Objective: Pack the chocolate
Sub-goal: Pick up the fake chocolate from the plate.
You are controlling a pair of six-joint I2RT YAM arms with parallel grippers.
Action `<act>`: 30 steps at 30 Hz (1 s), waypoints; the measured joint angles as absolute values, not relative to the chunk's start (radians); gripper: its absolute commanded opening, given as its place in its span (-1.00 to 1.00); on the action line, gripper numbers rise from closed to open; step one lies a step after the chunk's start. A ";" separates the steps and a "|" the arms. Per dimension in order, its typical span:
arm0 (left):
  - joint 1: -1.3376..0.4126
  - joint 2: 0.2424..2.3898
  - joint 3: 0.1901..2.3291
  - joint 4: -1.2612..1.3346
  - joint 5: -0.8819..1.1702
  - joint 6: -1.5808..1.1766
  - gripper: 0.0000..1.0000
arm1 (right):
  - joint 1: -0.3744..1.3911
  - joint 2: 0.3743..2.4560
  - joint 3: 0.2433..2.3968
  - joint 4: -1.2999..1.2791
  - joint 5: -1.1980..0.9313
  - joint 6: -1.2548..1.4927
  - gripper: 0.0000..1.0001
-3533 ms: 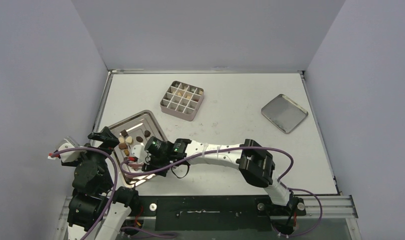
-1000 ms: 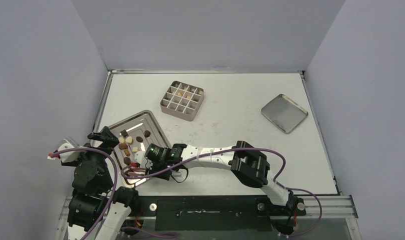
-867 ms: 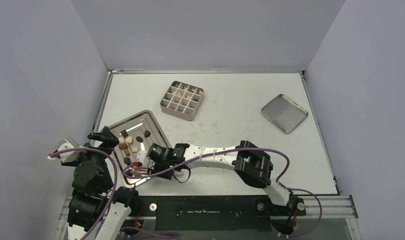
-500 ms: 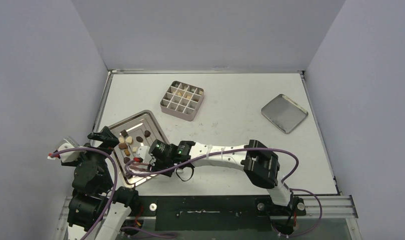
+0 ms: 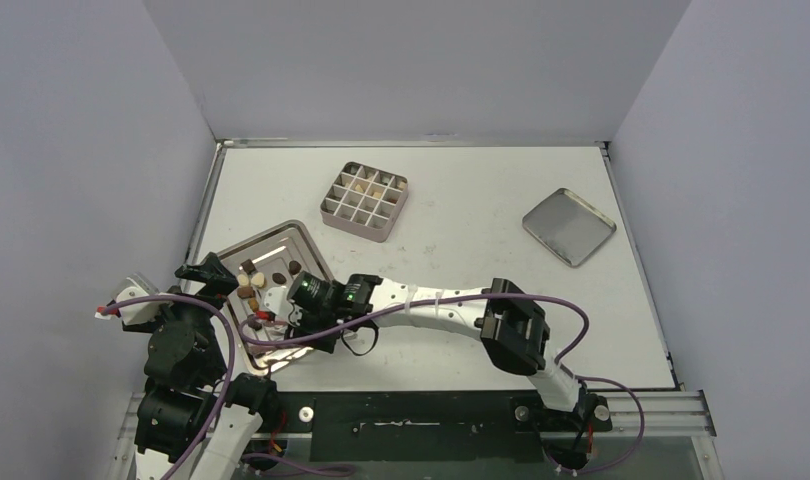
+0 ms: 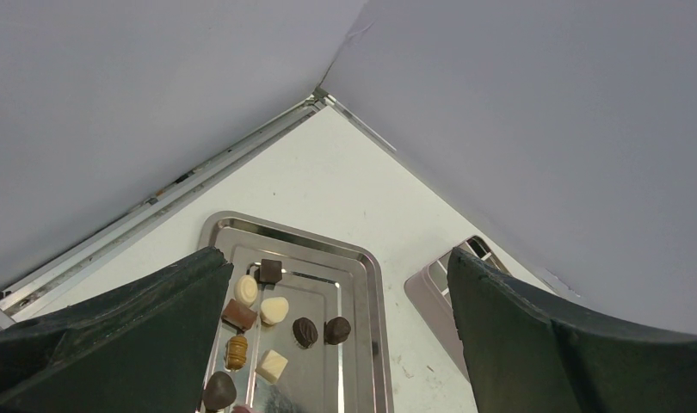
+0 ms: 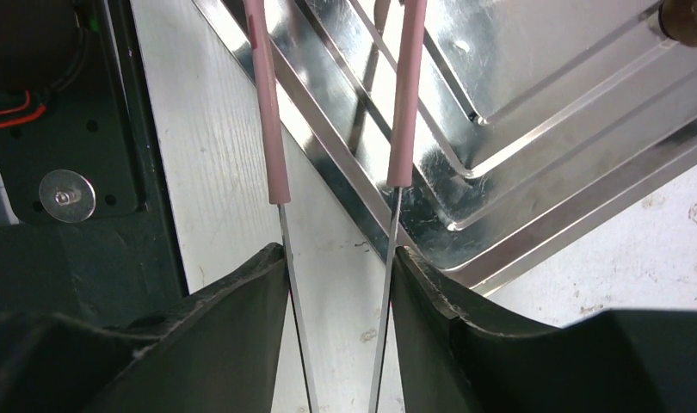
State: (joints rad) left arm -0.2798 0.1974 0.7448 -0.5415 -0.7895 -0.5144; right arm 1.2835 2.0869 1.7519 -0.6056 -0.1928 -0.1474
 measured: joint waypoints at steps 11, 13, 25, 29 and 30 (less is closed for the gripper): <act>-0.279 0.197 0.745 -0.541 -0.789 -0.513 0.93 | 1.285 2.177 1.861 -0.677 -0.211 -0.173 -0.11; -0.279 0.197 0.745 -0.541 -0.789 -0.513 0.93 | 1.285 2.188 1.873 -0.684 -0.211 -0.173 -0.12; -0.278 0.197 0.745 -0.536 -0.789 -0.513 0.93 | 1.287 2.224 1.926 -0.701 -0.212 -0.176 -0.44; -0.278 0.197 0.745 -0.535 -0.789 -0.513 0.93 | 1.290 2.224 1.926 -0.700 -0.210 -0.176 -0.47; -0.278 0.197 0.745 -0.535 -0.789 -0.513 0.93 | 1.290 2.223 1.925 -0.698 -0.209 -0.176 -0.47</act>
State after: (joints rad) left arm -0.2779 0.1974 0.7448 -0.5350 -0.7895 -0.5125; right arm 1.2896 2.2234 1.9255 -0.6983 -0.2092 -0.1757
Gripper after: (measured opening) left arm 0.965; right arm 0.323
